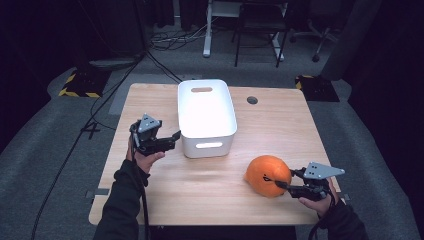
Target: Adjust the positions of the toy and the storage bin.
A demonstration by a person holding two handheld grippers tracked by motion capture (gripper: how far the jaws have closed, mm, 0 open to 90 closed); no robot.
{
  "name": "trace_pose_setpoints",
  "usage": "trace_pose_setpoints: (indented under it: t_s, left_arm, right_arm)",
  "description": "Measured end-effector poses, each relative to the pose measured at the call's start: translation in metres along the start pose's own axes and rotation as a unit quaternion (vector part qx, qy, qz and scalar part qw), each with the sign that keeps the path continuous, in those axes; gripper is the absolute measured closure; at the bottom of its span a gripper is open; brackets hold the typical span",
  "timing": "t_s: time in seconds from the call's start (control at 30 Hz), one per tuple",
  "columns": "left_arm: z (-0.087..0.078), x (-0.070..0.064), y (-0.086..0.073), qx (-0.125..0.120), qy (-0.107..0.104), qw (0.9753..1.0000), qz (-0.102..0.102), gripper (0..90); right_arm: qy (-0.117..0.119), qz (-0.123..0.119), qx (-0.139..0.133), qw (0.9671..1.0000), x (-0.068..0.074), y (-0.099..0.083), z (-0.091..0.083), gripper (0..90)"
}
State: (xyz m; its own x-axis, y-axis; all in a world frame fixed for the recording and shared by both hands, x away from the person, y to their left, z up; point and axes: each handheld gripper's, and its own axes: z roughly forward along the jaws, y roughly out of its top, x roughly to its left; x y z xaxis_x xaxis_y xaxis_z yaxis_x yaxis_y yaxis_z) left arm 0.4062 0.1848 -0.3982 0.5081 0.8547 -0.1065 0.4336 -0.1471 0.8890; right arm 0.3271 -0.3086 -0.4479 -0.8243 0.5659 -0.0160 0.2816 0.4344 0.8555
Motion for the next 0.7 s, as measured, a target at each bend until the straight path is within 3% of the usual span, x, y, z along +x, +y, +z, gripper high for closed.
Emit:
trace_pose_setpoints:
  t_s: [0.17,0.23,0.47,0.5,0.53,0.57,0.63,0.7]
  left_arm:
    - [0.002,0.001,0.013,-0.008,-0.007,0.9999,0.000,19.7]
    - [0.004,-0.002,0.016,-0.015,0.006,0.9999,0.001,19.4]
    - [0.018,-0.010,0.029,-0.007,0.000,0.9999,0.015,19.3]
    - [0.023,-0.008,0.032,-0.003,-0.015,0.9999,0.007,19.5]
    - [0.023,-0.008,0.032,-0.003,-0.015,0.9999,0.007,19.7]
    - [0.031,-0.006,0.035,0.002,-0.018,0.9998,-0.007,19.8]
    - [0.039,-0.005,0.038,0.013,-0.005,0.9998,-0.012,20.5]
    - [0.044,-0.005,0.039,0.019,-0.008,0.9996,-0.018,21.0]
  right_arm:
    - [0.002,0.002,-0.001,1.0000,0.000,-0.001,0.000,48.6]
    - [0.003,0.001,-0.001,1.0000,-0.001,-0.001,0.000,48.5]
    - [0.004,0.001,-0.001,1.0000,-0.001,-0.002,0.000,48.2]
    - [0.003,0.001,-0.001,1.0000,-0.001,-0.001,0.000,48.1]
    - [0.003,0.001,-0.001,1.0000,-0.001,-0.001,0.000,48.1]
    - [0.003,0.000,-0.001,1.0000,-0.001,-0.002,0.000,47.9]
    - [0.003,0.003,-0.002,1.0000,-0.001,-0.002,0.000,47.8]
    - [0.004,0.003,-0.002,1.0000,-0.002,-0.002,0.000,47.7]
